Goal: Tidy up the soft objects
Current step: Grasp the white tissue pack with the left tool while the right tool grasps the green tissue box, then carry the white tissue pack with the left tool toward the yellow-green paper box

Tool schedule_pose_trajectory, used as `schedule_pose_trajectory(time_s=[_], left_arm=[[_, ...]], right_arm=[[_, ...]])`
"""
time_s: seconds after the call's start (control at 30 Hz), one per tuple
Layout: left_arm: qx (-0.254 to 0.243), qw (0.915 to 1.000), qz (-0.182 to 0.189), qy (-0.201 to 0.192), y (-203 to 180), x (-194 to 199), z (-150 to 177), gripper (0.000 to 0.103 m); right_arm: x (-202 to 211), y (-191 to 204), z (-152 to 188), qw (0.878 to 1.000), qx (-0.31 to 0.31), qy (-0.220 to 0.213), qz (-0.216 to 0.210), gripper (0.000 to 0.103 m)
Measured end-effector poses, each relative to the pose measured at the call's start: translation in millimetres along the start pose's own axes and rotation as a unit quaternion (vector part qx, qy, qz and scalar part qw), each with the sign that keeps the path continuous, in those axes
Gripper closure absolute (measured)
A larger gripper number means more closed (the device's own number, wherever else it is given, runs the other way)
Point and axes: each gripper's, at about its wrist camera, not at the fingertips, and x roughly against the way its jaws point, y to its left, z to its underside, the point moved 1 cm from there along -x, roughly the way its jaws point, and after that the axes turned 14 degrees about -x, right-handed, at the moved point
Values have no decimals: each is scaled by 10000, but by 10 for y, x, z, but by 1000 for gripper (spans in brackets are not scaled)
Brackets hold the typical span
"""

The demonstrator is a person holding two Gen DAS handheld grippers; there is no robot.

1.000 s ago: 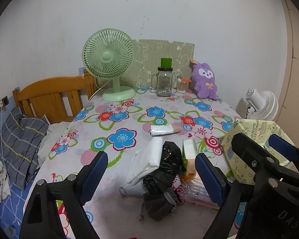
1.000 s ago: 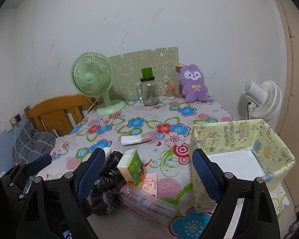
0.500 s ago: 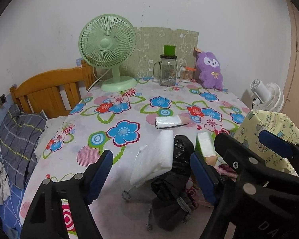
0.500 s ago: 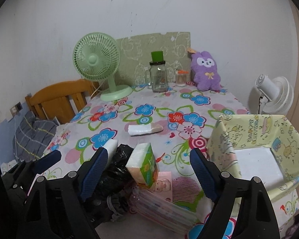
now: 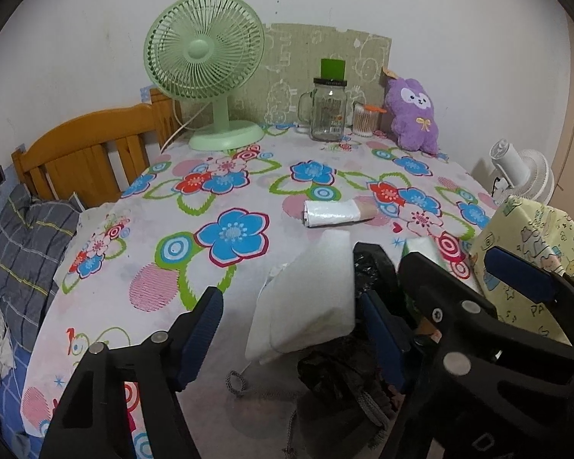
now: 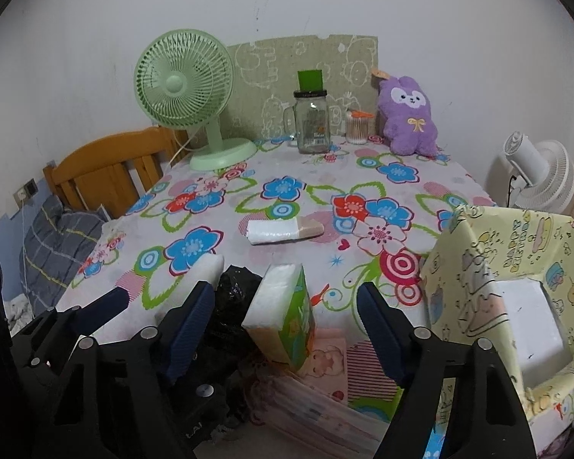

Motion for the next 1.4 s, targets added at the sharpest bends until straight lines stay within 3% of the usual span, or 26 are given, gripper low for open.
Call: schedule_pose_trajectory(time_s=[0.17,0.23,0.4,0.5,0.87,1.4], left_arm=[[85,9998,49,144,37,-98,36,44],[53,9999,96,133,22,-112,45,54],[-71,9999,69,77,-33,-113,29,65],[-62,9999,62,81,-29,-117,15,69],[-111,9999,-2,18,-56,-46,-26,84],[-229,9990,-182,-348,-106,341,-166,86]], right_arm=[[-126,-6,18,9998,-6,196,43,42],[-167,6,29,9996,27,287,33,49],[-233,22,53,9992,77,384,56,71],[-231,23,51,9992,87,371,77,77],[-132,-7,6,9997,30,246,74,78],[225,43,-121,9999,53,-71,-104,78]])
